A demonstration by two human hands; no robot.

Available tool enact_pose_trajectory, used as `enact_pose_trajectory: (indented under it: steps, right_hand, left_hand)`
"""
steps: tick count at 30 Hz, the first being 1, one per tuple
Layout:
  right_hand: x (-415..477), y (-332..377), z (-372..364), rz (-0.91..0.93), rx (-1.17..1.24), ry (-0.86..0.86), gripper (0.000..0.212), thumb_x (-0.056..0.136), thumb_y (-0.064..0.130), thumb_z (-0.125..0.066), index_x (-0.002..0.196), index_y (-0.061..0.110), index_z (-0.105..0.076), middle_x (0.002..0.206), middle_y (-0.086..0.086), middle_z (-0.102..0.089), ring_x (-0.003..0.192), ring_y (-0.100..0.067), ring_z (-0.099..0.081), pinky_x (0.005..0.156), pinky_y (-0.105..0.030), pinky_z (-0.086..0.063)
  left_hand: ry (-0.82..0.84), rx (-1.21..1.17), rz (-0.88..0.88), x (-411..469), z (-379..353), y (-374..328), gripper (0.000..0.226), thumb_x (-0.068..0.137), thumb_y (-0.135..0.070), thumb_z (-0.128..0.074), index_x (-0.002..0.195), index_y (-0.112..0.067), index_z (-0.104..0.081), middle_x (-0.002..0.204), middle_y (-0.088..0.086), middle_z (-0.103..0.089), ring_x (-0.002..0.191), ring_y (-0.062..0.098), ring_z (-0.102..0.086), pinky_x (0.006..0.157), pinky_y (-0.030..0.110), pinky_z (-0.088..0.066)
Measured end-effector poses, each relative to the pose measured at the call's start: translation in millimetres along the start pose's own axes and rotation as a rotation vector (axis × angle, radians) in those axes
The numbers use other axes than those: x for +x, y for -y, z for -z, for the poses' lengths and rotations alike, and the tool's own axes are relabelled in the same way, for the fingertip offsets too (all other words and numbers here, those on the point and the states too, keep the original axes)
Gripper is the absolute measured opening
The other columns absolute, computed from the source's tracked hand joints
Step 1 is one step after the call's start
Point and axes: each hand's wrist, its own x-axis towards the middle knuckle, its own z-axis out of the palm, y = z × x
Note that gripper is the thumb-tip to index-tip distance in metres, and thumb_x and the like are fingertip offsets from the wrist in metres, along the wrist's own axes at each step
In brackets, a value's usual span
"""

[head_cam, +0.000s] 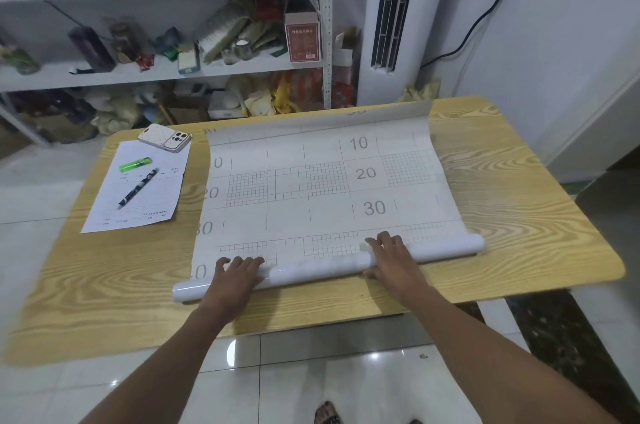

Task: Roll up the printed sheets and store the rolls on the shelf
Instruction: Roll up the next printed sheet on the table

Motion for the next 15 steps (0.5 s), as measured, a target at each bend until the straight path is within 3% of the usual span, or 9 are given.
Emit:
enact_pose_trajectory:
  steps: [3, 5, 9, 11, 15]
  right_hand:
    - [-2.4, -0.9, -0.4, 0.022, -0.049, -0.026, 0.067, 0.055, 0.045, -0.084, 0.104, 0.007, -0.060, 0.095, -0.011, -0.058, 0.076, -0.025, -0.054, 0.069, -0.035, -0.050]
    - [-2.7, 0.2, 1.1, 0.037, -0.065, -0.028, 0.058, 0.055, 0.043, -0.085, 0.093, 0.007, -0.060, 0.090, -0.009, -0.056, 0.071, -0.023, -0.053, 0.065, -0.033, -0.050]
    - [-0.3, 2.2, 4.1, -0.004, 0.020, -0.041, 0.040, 0.070, 0.029, -0.080, 0.095, 0.006, -0.060, 0.100, -0.011, -0.055, 0.079, -0.028, -0.053, 0.071, -0.039, -0.049]
    - [-0.7, 3.4, 1.2, -0.017, -0.001, -0.027, 0.036, 0.067, 0.028, -0.082, 0.089, 0.008, -0.062, 0.097, -0.012, -0.058, 0.074, -0.030, -0.055, 0.067, -0.040, -0.050]
    - [0.4, 5.7, 1.7, -0.061, 0.037, -0.071, 0.027, 0.080, 0.028, -0.070, 0.099, 0.009, -0.064, 0.114, -0.012, -0.056, 0.094, -0.034, -0.052, 0.085, -0.042, -0.042]
  left_hand:
    - [-0.033, 0.035, -0.060, -1.6, -0.2, 1.8, 0.029, 0.091, -0.036, -0.047, 0.114, -0.019, -0.054, 0.107, -0.001, -0.060, 0.104, 0.023, -0.053, 0.099, 0.045, -0.028]
    - [-0.061, 0.125, -0.077, -1.9, -0.4, 3.4, 0.034, 0.082, -0.051, -0.050, 0.099, -0.023, -0.059, 0.094, -0.004, -0.062, 0.091, 0.021, -0.056, 0.089, 0.044, -0.038]
    - [-0.077, 0.185, -0.074, 0.4, 2.5, 0.8, 0.054, 0.049, -0.048, -0.084, 0.090, -0.020, -0.063, 0.086, 0.000, -0.059, 0.079, 0.021, -0.056, 0.071, 0.045, -0.050]
    - [-0.090, 0.209, -0.069, 2.1, 3.7, -0.4, 0.057, 0.041, -0.044, -0.088, 0.087, -0.018, -0.065, 0.082, 0.001, -0.058, 0.077, 0.021, -0.055, 0.068, 0.044, -0.051]
    - [-0.082, 0.169, -0.062, 3.0, 2.0, -1.2, 0.068, 0.040, -0.039, -0.090, 0.097, -0.015, -0.064, 0.083, 0.001, -0.063, 0.077, 0.022, -0.061, 0.069, 0.043, -0.052]
